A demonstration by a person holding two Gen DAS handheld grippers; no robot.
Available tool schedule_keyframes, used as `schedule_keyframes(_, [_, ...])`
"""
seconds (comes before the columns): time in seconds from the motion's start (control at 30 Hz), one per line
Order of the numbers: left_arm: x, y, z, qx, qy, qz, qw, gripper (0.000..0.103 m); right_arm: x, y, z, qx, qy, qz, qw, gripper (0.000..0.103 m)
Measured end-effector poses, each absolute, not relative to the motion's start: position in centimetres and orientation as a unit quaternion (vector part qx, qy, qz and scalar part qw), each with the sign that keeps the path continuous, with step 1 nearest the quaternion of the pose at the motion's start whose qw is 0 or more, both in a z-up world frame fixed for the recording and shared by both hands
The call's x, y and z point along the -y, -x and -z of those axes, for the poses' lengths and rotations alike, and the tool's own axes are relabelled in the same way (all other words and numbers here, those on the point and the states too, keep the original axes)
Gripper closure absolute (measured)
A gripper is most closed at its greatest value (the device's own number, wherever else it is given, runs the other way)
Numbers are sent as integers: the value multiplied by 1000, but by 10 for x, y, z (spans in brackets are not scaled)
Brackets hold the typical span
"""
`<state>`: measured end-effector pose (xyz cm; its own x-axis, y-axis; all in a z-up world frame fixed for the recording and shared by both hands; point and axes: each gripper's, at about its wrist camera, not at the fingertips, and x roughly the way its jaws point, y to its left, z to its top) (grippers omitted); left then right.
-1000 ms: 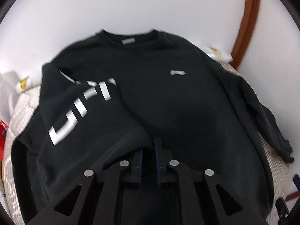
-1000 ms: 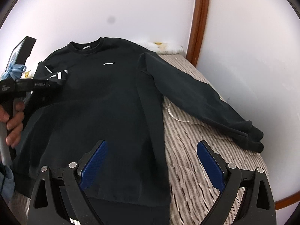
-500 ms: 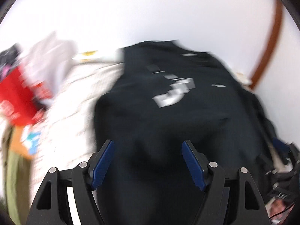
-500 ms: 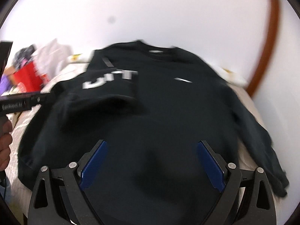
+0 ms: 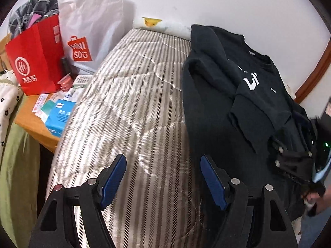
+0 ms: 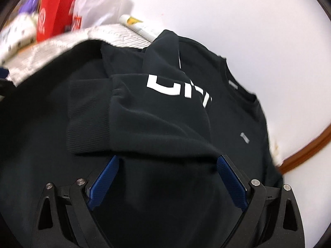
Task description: Fold small clothes
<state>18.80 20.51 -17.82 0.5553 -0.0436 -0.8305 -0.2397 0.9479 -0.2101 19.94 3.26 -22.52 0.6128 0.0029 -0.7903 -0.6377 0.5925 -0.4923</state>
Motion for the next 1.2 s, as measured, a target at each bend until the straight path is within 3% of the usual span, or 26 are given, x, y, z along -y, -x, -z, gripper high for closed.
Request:
schedule_keyframes(0.07, [-199, -192, 182, -474, 147, -48, 867, 31, -44, -203, 228, -382, 416, -215, 796, 37])
schedule_keyframes(0.13, [-193, -194, 184, -476, 142, -42, 867, 31, -50, -206, 228, -386, 406, -237, 794, 87])
schedule_keyframes(0.17, [-189, -195, 184, -475, 139, -39, 868, 31, -50, -210, 223, -392, 388, -245, 797, 95])
schedule_keyframes(0.2, [-186, -196, 184, -474, 136, -36, 870, 31, -45, -215, 214, -391, 357, -251, 810, 96])
schedule_keyframes(0.47, [-189, -181, 177, -465, 152, -19, 872, 31, 54, -274, 152, -393, 147, -183, 889, 96])
schedule_keyframes(0.7, [-187, -165, 177, -468, 171, -16, 867, 31, 149, -310, 174, -462, 94, -23, 881, 96])
schedule_keyframes(0.77, [-182, -161, 177, -470, 165, -17, 867, 31, 170, -309, 184, -494, 70, -17, 867, 88])
schedule_keyframes(0.83, [-176, -157, 172, -468, 159, -15, 869, 31, 181, -301, 187, -508, 71, -9, 858, 58])
schedule_keyframes(0.9, [-174, -150, 167, -462, 158, -11, 872, 31, 190, -279, 181, -503, 80, -14, 861, 49])
schedule_keyframes(1.2, [-151, -120, 171, -474, 126, -10, 872, 30, 273, -165, 161, -514, 91, 10, 853, 38])
